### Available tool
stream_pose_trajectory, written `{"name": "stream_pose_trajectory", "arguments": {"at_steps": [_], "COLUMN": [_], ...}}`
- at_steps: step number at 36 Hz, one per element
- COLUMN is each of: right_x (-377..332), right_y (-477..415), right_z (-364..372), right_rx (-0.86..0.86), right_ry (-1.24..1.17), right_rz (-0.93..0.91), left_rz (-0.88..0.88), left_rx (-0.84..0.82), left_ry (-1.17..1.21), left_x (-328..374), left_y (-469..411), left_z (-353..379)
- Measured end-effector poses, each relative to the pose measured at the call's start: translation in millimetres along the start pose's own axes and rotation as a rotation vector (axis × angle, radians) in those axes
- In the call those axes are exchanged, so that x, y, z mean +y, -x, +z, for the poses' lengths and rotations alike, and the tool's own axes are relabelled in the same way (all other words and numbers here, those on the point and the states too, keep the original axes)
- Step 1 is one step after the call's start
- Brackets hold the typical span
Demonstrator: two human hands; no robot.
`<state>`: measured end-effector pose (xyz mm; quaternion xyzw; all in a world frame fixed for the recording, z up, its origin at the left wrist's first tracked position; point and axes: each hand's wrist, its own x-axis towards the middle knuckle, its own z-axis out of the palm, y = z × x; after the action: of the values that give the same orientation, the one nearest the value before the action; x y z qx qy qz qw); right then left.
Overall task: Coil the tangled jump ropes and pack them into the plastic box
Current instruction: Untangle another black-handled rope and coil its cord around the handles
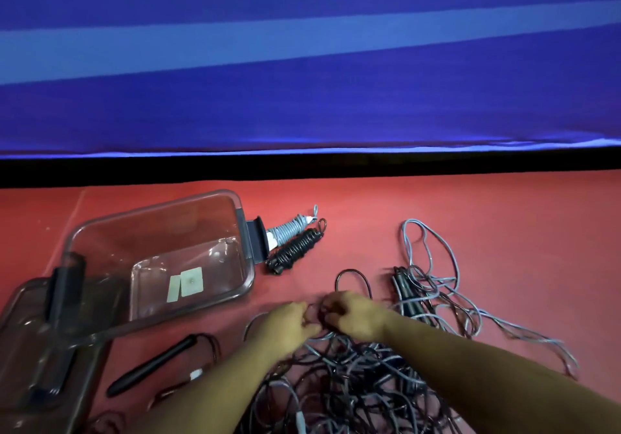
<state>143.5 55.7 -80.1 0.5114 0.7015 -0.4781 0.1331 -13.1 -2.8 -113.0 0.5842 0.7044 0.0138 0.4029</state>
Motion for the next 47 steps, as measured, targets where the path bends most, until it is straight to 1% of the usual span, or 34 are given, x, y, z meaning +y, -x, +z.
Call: {"name": "stream_pose_trajectory", "arguments": {"at_steps": [1, 2, 3, 5, 6, 8, 10, 12, 14, 16, 19, 21, 23, 25, 26, 28, 31, 33, 36, 38, 39, 41, 45, 47], "right_x": [2, 3, 3, -2, -5, -14, -23, -29, -38, -49, -63, -67, -72, -81, -88, -103, -125, -135, -145, -149, -154, -165, -181, -183], "right_y": [6, 11, 18, 28, 35, 52, 74, 92, 114, 142, 182, 206, 231, 254, 267, 290, 324, 343, 365, 378, 385, 396, 398, 394], "right_z": [2, 3, 2, -4, -10, -29, -54, -77, -97, -111, -126, -130, -129, -128, -128, -126, -123, -125, -127, -125, -124, -124, -140, -154], "right_rx": [-0.010, -0.011, -0.019, -0.061, -0.070, -0.073, -0.051, -0.052, -0.044, -0.011, 0.017, 0.036, 0.068, 0.108, 0.119, 0.082, -0.050, -0.108, -0.224, -0.212, -0.176, -0.075, 0.011, 0.080], "right_ry": [-0.006, 0.005, 0.023, 0.037, 0.024, 0.002, 0.002, -0.072, -0.179, -0.277, -0.359, -0.413, -0.530, -0.671, -0.705, -0.721, -0.764, -0.788, -0.822, -0.761, -0.774, -0.923, -1.473, -1.667], "right_rz": [0.006, 0.004, -0.008, -0.020, -0.020, -0.026, -0.042, -0.063, -0.100, -0.151, -0.200, -0.232, -0.280, -0.334, -0.359, -0.429, -0.528, -0.571, -0.563, -0.545, -0.554, -0.545, -0.547, -0.516], "left_rz": [0.023, 0.039, 0.052, 0.057, 0.064, 0.104, 0.151, 0.200, 0.236, 0.256, 0.298, 0.309, 0.336, 0.381, 0.410, 0.458, 0.499, 0.474, 0.405, 0.410, 0.421, 0.440, 0.534, 0.572], "left_rx": [0.014, 0.028, 0.021, -0.054, -0.095, -0.145, -0.153, -0.139, -0.130, -0.112, -0.116, -0.118, -0.105, -0.089, -0.084, -0.072, 0.043, 0.104, 0.177, 0.191, 0.171, 0.066, -0.290, -0.425], "left_ry": [-0.012, 0.040, 0.139, 0.391, 0.480, 0.569, 0.577, 0.580, 0.677, 0.834, 1.085, 1.299, 1.496, 1.598, 1.617, 1.627, 1.605, 1.613, 1.582, 1.486, 1.419, 1.319, 1.171, 1.040], "left_x": [-1, 1, 7, 15, 21, 34, 53, 72, 97, 123, 162, 185, 205, 224, 234, 251, 271, 277, 273, 266, 263, 254, 235, 224], "left_y": [5, 10, 16, 20, 23, 31, 45, 55, 71, 92, 125, 151, 179, 206, 220, 244, 269, 279, 287, 289, 293, 296, 306, 310], "left_z": [2, 2, 1, -5, -13, -32, -58, -83, -106, -124, -154, -176, -202, -224, -233, -245, -259, -268, -275, -274, -270, -255, -207, -179]}}
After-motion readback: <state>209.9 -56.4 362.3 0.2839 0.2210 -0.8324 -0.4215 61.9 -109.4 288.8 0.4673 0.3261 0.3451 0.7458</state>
